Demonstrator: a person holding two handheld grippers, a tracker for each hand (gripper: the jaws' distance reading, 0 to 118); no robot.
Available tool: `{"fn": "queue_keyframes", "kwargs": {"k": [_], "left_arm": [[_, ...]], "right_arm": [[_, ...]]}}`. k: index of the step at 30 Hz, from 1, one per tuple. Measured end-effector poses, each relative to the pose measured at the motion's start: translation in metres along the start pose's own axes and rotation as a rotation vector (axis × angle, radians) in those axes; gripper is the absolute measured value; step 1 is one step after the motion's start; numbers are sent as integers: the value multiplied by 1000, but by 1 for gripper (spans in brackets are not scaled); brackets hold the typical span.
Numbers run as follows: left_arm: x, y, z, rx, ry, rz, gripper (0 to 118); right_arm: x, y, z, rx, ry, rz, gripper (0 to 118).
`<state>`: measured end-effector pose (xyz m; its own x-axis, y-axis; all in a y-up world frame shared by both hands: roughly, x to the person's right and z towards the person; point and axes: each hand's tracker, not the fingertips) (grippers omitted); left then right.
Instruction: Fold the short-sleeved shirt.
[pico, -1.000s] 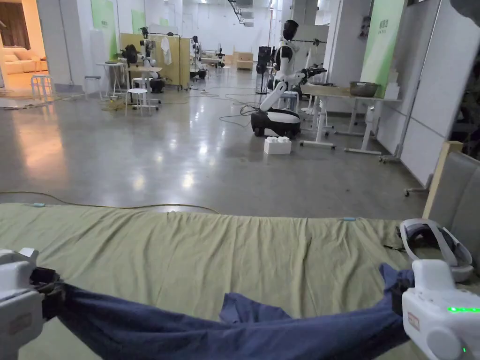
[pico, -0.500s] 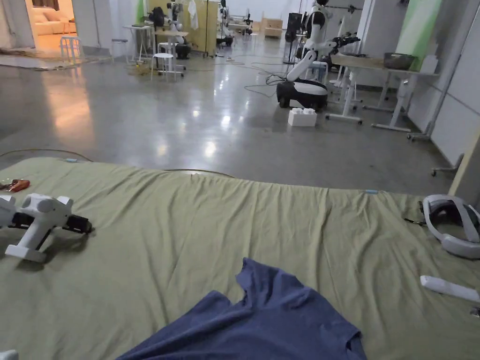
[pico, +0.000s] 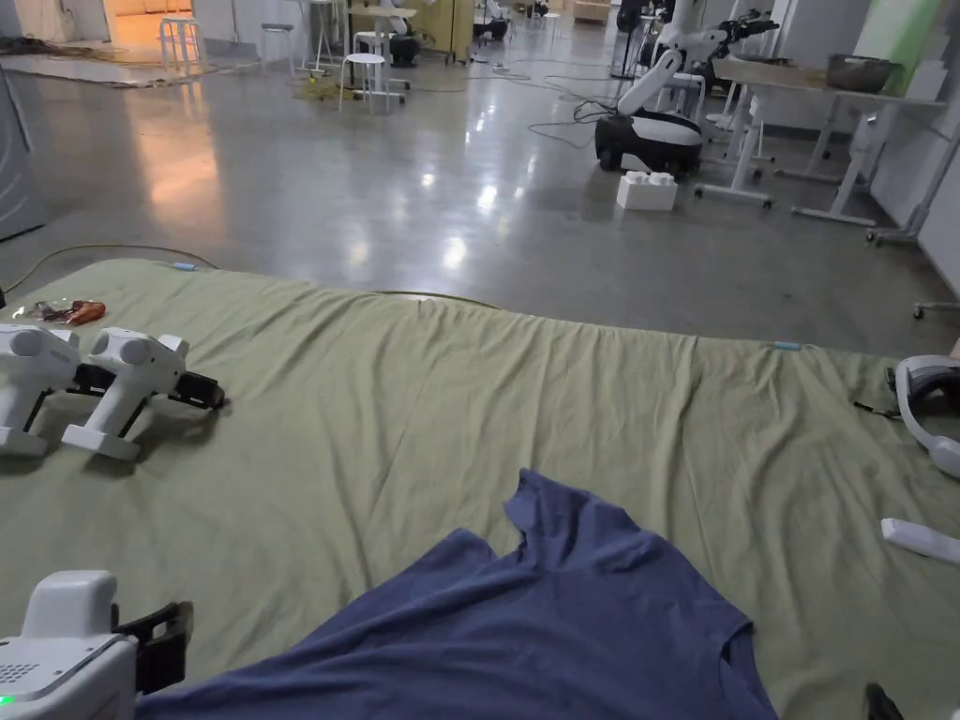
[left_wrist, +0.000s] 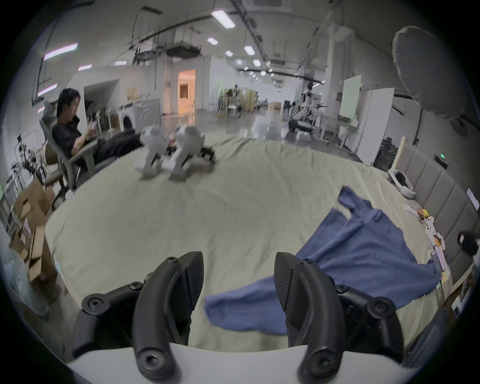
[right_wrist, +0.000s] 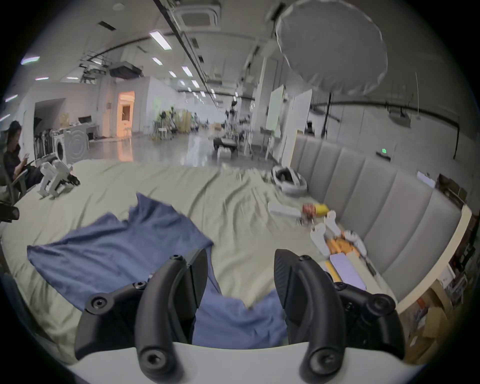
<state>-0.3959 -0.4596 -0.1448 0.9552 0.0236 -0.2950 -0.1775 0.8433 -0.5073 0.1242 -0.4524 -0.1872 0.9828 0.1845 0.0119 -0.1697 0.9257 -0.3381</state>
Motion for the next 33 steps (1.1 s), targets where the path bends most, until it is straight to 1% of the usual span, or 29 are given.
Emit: {"fn": "queue_keyframes", "kwargs": {"k": [4,6,9,10,11,12,13,14,15,16,17,18,19,20,21,23,24,25,26,27,28,29,30,31,33], "left_arm": [[42,13,13,138,-59,-84,66],[62,19,21,225,-98,-124,66],[84,21,24,339,-132,-171,66],[91,23,25,366,-127,-183,66],[96,21,22,374,-118,-193,66],[100,23,21,367,-114,-197,66],[104,25,20,365,-109,-196,66],[106,25,17,359,-109,-194,66],[106,24,14,355,-112,-188,66],[105,23,12,348,-120,-164,66],[103,23,11,341,-128,-137,66],[101,23,10,335,-132,-106,66],[100,21,8,336,-138,-71,66],[97,20,7,342,-143,-40,66],[95,19,7,348,-141,-18,66],[95,18,7,367,-134,15,66],[94,17,7,372,-130,22,64],[93,18,7,379,-128,26,59],[93,19,7,384,-122,28,44],[98,20,9,388,-121,24,14],[100,22,9,403,-111,14,10],[103,22,9,413,-57,-7,8],[104,22,9,429,-46,-13,4],[108,25,15,434,-81,-11,4],[111,27,17,441,-87,-18,2]], "right_arm": [[-32,27,5,179,99,30,59],[-50,36,8,277,129,74,59],[-75,42,7,419,161,215,61],[-83,43,8,438,173,264,62],[-89,44,8,439,178,287,63],[-94,42,6,423,180,279,69],[-96,43,5,397,206,258,73],[-96,42,3,369,243,214,73],[-97,40,1,341,254,178,73],[-98,40,-3,274,232,126,73],[-99,39,-8,240,207,82,72],[-98,36,-12,234,204,37,65],[-96,33,-14,237,202,-4,54],[-97,32,-15,247,175,-36,38],[-96,31,-16,250,163,-68,18],[-96,33,-19,246,151,-115,13],[-98,35,-19,253,151,-114,10],[-98,35,-20,266,157,-120,10],[-100,37,-20,278,146,-115,9],[-102,39,-21,291,115,-108,9],[-104,43,-20,293,114,-113,9],[-104,45,-20,300,111,-128,9],[-104,47,-20,303,99,-143,9],[-104,49,-20,301,94,-151,9],[-105,50,-19,307,74,-155,9]]}}
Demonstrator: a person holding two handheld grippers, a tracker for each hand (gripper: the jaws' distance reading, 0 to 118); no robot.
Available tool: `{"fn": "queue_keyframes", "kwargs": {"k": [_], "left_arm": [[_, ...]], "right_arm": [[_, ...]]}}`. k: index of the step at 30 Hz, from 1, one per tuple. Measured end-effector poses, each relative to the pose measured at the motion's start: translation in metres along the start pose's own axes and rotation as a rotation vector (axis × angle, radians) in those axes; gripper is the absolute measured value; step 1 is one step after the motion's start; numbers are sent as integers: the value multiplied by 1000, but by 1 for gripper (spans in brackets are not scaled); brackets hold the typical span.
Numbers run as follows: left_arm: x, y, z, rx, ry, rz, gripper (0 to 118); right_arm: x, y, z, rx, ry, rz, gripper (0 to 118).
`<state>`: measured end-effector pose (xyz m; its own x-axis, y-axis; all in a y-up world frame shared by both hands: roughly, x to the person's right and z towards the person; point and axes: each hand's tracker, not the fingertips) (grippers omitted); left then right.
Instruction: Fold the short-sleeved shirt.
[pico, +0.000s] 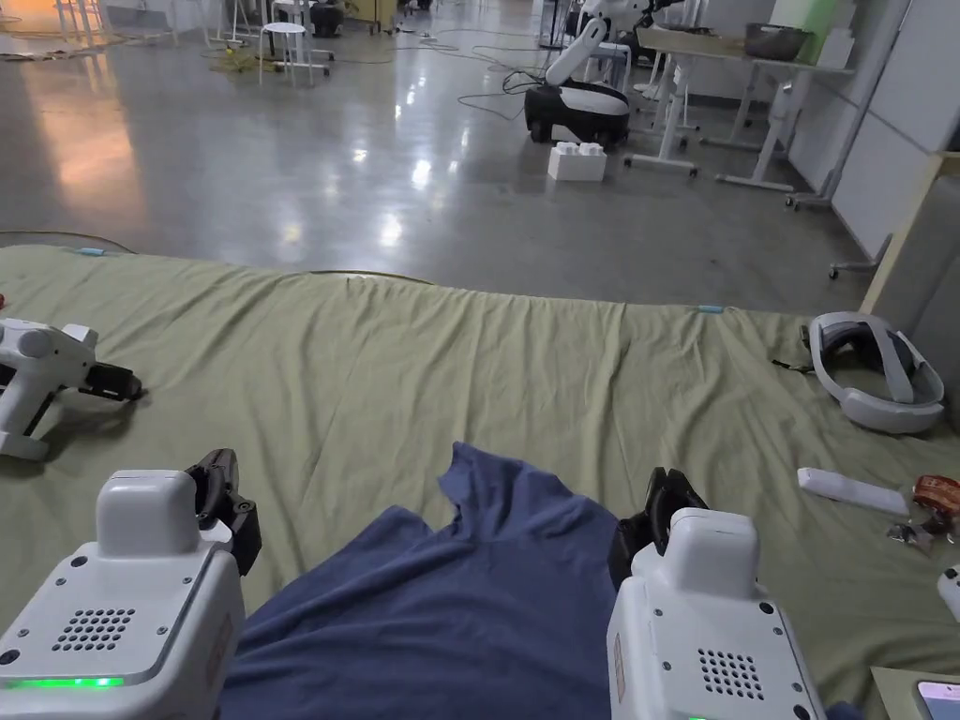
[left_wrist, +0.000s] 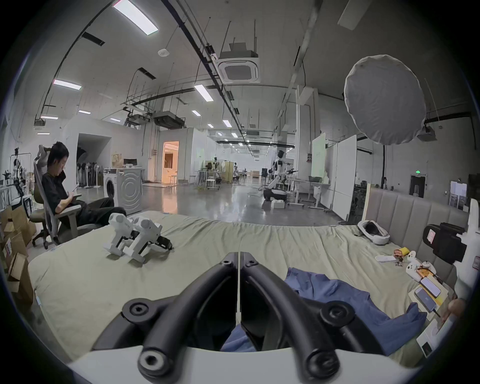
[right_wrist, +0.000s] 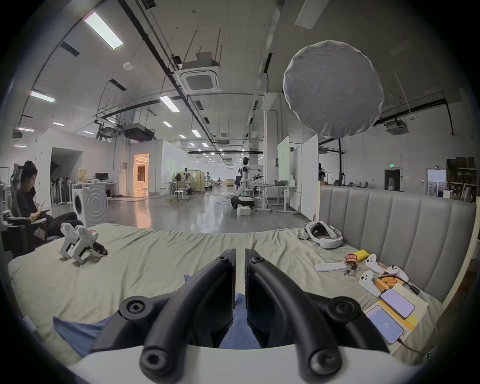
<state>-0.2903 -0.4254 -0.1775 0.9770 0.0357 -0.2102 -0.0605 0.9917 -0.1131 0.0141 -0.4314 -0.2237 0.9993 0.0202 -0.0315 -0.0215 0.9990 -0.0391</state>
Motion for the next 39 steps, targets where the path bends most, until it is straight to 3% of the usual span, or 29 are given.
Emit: {"fn": "queue_keyframes", "kwargs": {"k": [8,15,17,21,31,32,35,37,38,39], "left_arm": [[-4,1,4,22,21,-14,2],[-27,-5,0,-50,44,-3,2],[-37,-7,-1,-81,62,20,2],[-68,-15,-5,-208,90,26,2],[-162,-72,-23,-675,145,128,2],[-168,-79,-25,-712,161,141,4],[-184,-98,-32,-791,129,218,29],[-190,-108,-40,-837,118,280,61],[-193,-114,-44,-859,117,305,69],[-193,-118,-48,-858,117,316,69]], "right_arm": [[17,1,-2,-25,-1,-78,9],[21,-6,-1,-29,13,-45,9],[17,-6,0,-5,-8,8,9],[14,-4,0,-13,48,55,9],[-1,-19,-11,-111,141,65,9],[-3,-21,-13,-130,149,61,9],[-6,-27,-17,-158,160,68,9],[-9,-30,-18,-176,160,84,9],[-10,-32,-19,-183,160,88,9],[-10,-34,-19,-192,162,90,9]]}}
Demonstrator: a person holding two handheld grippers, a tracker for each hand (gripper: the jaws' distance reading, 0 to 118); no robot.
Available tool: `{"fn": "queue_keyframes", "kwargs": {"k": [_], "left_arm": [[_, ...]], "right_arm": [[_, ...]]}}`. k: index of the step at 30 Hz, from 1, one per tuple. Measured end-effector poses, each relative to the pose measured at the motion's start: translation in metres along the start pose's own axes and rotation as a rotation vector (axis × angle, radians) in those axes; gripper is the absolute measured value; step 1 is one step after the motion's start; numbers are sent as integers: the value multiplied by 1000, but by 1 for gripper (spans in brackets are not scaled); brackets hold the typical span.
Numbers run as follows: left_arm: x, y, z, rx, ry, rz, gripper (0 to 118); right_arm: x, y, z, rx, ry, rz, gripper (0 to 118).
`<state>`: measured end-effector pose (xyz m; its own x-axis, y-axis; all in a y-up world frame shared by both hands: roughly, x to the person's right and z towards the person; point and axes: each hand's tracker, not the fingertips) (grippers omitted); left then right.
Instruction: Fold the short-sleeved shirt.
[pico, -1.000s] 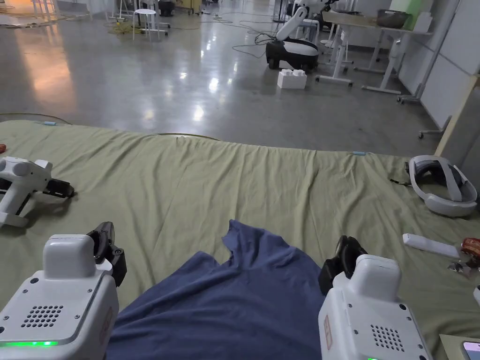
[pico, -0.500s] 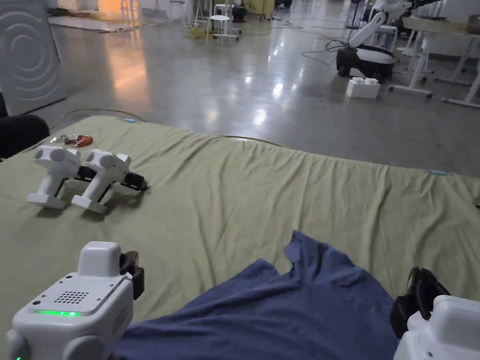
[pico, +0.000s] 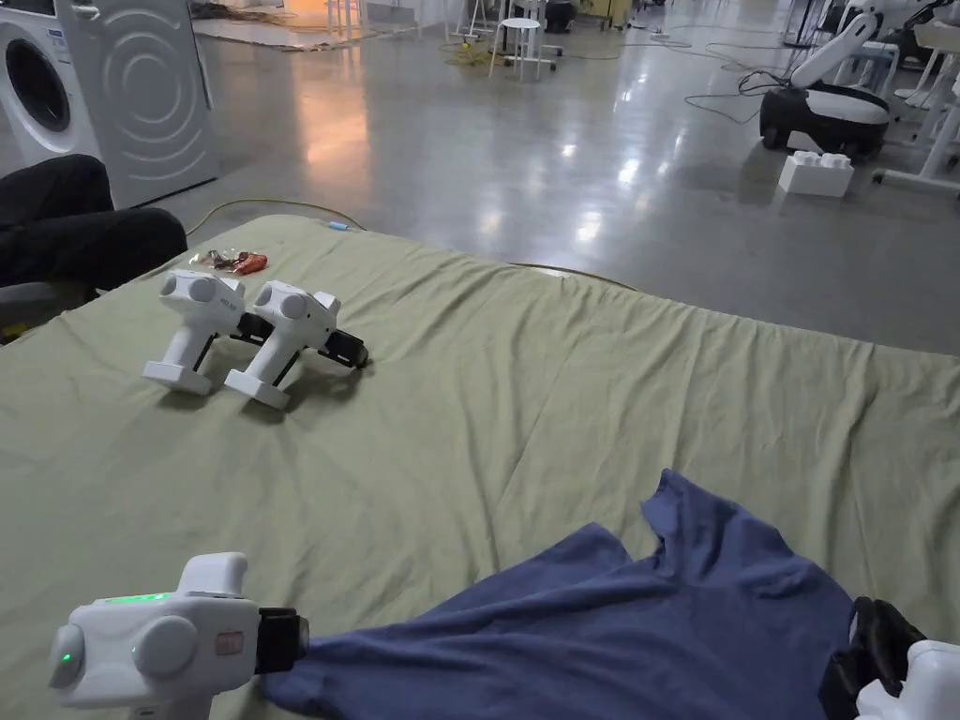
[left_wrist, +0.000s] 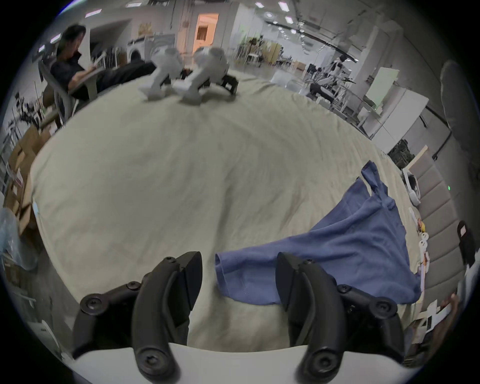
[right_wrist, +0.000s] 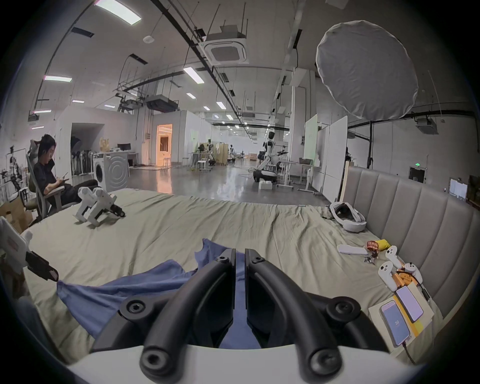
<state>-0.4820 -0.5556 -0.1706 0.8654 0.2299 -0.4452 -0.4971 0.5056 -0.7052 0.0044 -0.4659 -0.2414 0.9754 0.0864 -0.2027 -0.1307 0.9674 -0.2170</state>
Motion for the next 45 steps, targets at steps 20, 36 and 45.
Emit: {"fn": "queue_keyframes", "kwargs": {"k": [20,36,45], "left_arm": [[29,-18,-32,-85,162,-11,69],[29,-9,-33,-71,144,-19,17],[21,-6,-41,-67,113,0,6]], "right_arm": [[4,-23,-7,-148,-9,-8,10],[16,-35,-4,-194,6,30,12],[16,-36,-8,-207,5,55,12]]}}
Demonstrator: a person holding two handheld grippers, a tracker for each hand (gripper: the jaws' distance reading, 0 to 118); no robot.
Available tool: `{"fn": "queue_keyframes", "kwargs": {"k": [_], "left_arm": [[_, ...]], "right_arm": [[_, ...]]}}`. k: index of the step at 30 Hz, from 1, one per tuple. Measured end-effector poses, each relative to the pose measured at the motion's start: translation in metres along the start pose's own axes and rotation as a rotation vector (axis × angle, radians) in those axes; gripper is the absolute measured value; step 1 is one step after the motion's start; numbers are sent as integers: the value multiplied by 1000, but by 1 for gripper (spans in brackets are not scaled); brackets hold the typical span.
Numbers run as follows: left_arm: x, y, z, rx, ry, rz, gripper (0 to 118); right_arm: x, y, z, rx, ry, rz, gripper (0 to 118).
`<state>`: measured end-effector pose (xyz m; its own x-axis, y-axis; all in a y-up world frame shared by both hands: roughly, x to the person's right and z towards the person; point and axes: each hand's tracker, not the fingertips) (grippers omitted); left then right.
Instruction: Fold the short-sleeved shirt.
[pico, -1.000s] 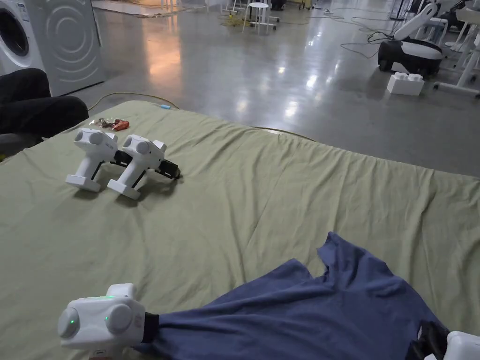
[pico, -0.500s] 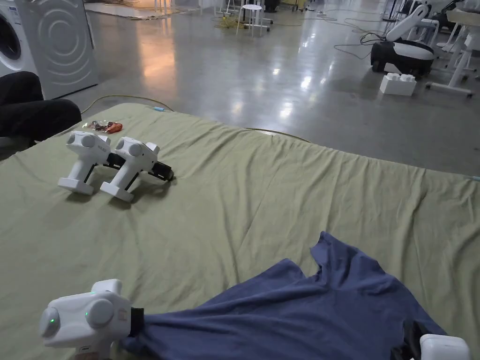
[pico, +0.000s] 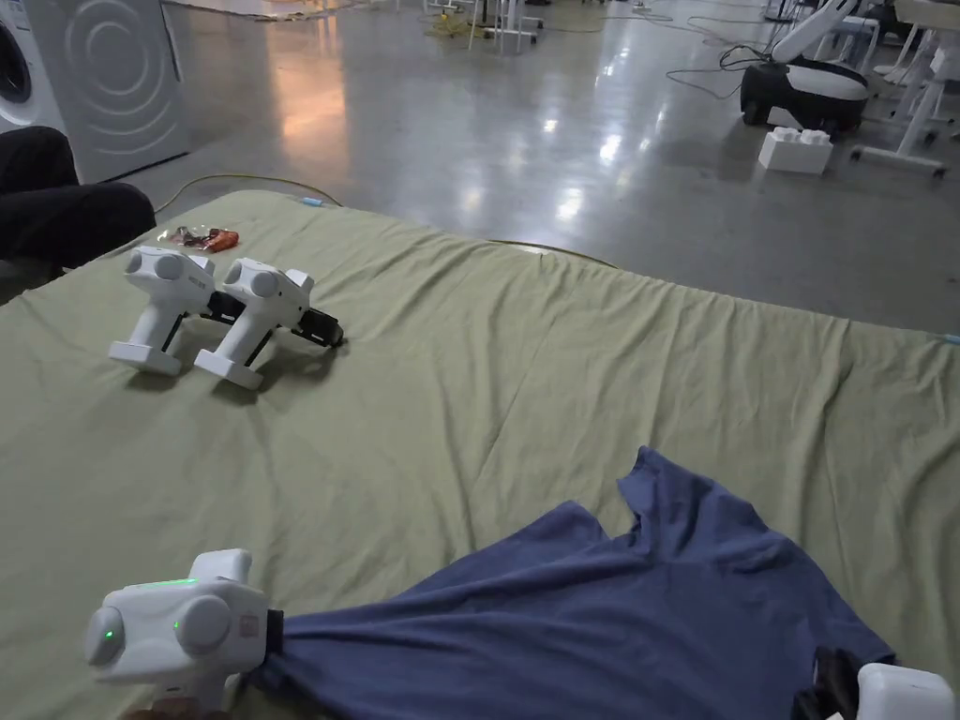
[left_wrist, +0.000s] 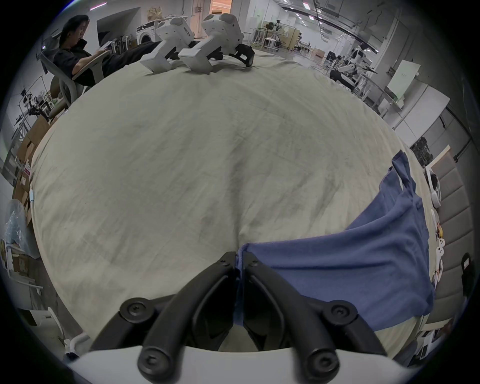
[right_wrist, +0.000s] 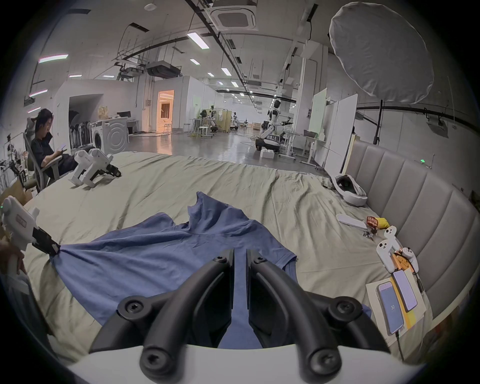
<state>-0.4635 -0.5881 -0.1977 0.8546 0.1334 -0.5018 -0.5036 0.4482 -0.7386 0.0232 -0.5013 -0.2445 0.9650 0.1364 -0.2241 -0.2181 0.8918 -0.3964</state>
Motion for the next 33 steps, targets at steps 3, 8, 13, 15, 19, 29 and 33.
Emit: {"fn": "queue_keyframes", "kwargs": {"k": [3,8,13,15,19,29,33], "left_arm": [[-3,0,12,15,-34,-3,6],[-9,4,39,109,-137,37,6],[-1,10,61,164,-162,9,6],[5,11,65,174,-164,2,6],[7,13,63,174,-176,17,6],[11,15,62,155,-143,25,6],[15,13,63,142,-125,16,6]], "right_arm": [[-1,1,-4,-5,9,2,12],[5,7,-17,-13,33,-18,12],[22,27,-50,-26,50,-58,12],[30,37,-68,-28,49,-57,10],[47,62,-114,-52,67,-50,3],[78,93,-253,-411,184,-25,31],[80,87,-299,-572,224,44,55]]}}
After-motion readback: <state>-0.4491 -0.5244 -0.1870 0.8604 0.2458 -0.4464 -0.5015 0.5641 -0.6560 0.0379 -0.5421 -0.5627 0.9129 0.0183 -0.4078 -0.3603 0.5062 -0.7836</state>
